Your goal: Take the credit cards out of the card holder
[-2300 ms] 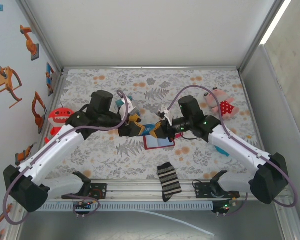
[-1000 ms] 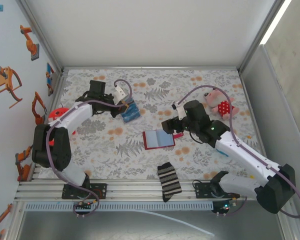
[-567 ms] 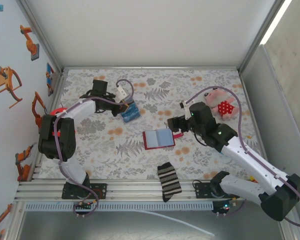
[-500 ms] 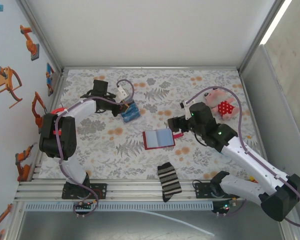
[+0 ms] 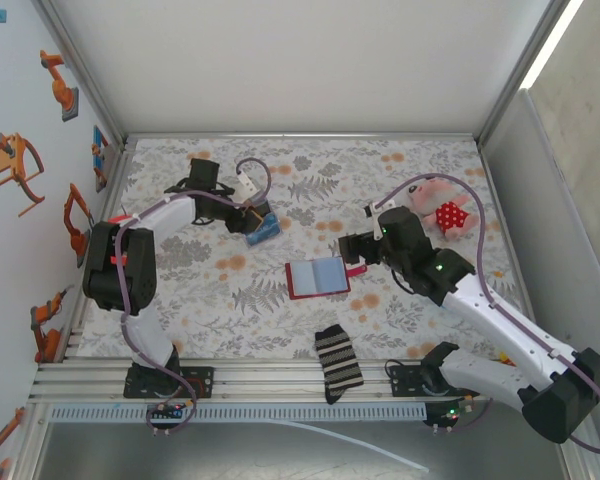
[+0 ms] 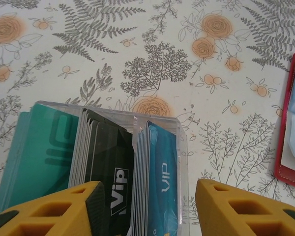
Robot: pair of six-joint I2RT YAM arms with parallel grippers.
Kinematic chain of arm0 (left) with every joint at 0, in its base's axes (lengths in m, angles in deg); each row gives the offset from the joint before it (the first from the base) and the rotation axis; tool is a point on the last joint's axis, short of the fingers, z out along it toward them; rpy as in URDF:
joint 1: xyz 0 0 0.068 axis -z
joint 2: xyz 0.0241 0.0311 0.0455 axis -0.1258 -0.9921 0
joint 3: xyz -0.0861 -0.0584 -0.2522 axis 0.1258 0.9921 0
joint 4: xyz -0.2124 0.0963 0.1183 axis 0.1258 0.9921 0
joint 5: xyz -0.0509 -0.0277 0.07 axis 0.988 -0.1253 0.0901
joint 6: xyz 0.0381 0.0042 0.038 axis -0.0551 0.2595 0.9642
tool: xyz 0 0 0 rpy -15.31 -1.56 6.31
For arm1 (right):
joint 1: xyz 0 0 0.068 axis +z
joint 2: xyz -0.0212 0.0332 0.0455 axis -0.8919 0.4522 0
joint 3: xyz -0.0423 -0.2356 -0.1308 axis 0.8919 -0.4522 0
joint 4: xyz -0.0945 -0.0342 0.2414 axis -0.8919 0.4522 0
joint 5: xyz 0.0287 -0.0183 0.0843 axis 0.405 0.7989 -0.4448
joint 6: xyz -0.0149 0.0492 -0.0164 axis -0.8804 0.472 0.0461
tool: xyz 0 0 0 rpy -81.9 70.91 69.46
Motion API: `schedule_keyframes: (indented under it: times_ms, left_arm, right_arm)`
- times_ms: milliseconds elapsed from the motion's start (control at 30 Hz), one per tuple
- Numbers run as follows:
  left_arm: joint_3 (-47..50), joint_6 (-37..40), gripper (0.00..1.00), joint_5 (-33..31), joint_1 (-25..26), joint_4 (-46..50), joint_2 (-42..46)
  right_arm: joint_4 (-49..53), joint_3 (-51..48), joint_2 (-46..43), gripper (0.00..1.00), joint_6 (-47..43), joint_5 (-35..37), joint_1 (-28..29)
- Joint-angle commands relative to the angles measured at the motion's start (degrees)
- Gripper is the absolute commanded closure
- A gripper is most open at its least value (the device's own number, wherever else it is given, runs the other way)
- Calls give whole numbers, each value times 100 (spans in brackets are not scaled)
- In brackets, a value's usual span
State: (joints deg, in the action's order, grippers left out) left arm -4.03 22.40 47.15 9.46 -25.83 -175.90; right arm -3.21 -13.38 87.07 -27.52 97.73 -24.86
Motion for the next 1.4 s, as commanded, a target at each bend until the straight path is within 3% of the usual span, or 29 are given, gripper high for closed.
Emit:
schedule_keyframes:
  times_ms: [0,33,267,367,567,800,867,1000,1133,1333,1367]
  left_arm:
    - [198,-223,41,-249,-10,-188,683]
    - [368,-349,35,-408,-11,-340,893]
    - [2169,-1628,16,-2208,-99,-2158,2487]
    - [2958,-2142,13,-2972,-225,-2877,3090]
    - [4016,-2628,9,-3921,-519,-3825,3554]
    - [4773,-3016,6,-4040,-875,-5278,3291]
    - [4842,-3109,0,-4052,-916,-5585,3094]
    - [4921,-3258,3,-3892,-974,-6227,2514]
    - [5038,-3288,3,-4023,-979,-6926,2002]
    - [4864,-3596,3,-4033,-1254,-7315,1301]
    - [4780,-3729,3,-4175,-1288,-6821,1484]
  right_arm:
    - [-46,-171,-249,1,89,867,-61]
    - [-62,-225,-309,1,106,1097,-102]
    - [-1000,-1129,-855,0,-250,2226,-403]
    - [-1203,-1281,-881,1,-292,2299,-766]
    - [-1777,-1502,-468,0,-426,2082,-1487]
    - [-3283,-2001,184,0,-783,1415,-2350]
    - [-3941,-2222,381,0,-982,1221,-2540]
    - [-5406,-2769,804,1,-1385,1033,-2852]
    - [-6169,-3023,1208,0,-1344,715,-3208]
    - [-7247,-3139,1975,1,-1475,329,-3528]
    - [-7375,-3130,2060,1,-1507,264,-3569]
